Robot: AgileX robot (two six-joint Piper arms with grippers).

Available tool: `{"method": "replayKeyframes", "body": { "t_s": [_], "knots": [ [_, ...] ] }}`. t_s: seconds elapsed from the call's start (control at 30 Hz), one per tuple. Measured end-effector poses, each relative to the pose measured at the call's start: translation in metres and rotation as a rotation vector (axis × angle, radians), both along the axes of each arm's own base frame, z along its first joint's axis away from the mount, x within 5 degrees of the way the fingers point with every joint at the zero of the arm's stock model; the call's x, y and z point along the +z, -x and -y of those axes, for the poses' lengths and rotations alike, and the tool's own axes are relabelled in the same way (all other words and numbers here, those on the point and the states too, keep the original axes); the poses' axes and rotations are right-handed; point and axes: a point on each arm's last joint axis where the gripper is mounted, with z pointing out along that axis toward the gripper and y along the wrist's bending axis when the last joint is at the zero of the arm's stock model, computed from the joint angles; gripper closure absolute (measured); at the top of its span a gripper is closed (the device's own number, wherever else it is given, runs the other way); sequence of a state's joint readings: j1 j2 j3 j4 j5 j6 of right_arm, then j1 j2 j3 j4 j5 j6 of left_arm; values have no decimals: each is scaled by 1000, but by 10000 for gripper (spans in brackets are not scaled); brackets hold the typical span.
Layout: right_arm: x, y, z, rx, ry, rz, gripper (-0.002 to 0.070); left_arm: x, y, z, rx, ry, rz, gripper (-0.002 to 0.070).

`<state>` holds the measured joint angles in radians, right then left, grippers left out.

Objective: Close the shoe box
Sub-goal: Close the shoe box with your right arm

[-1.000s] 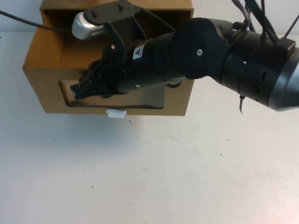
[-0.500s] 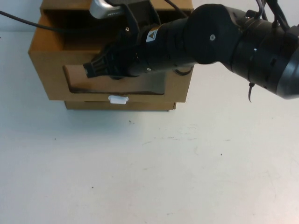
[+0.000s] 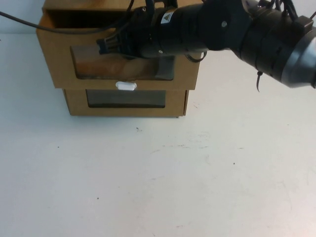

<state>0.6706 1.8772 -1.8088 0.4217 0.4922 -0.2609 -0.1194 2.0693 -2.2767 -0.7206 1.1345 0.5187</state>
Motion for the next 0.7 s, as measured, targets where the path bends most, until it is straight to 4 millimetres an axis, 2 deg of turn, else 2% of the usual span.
{"method": "replayKeyframes", "body": {
  "t_s": [0.4,0.7],
  "knots": [
    [-3,-36,3,-37,-38,-28,687,0,0,0,-2,1,-2,680],
    [4,-28,7,19,0,-55,687,0,0,0,-2,1,-2,680]
  ]
}}
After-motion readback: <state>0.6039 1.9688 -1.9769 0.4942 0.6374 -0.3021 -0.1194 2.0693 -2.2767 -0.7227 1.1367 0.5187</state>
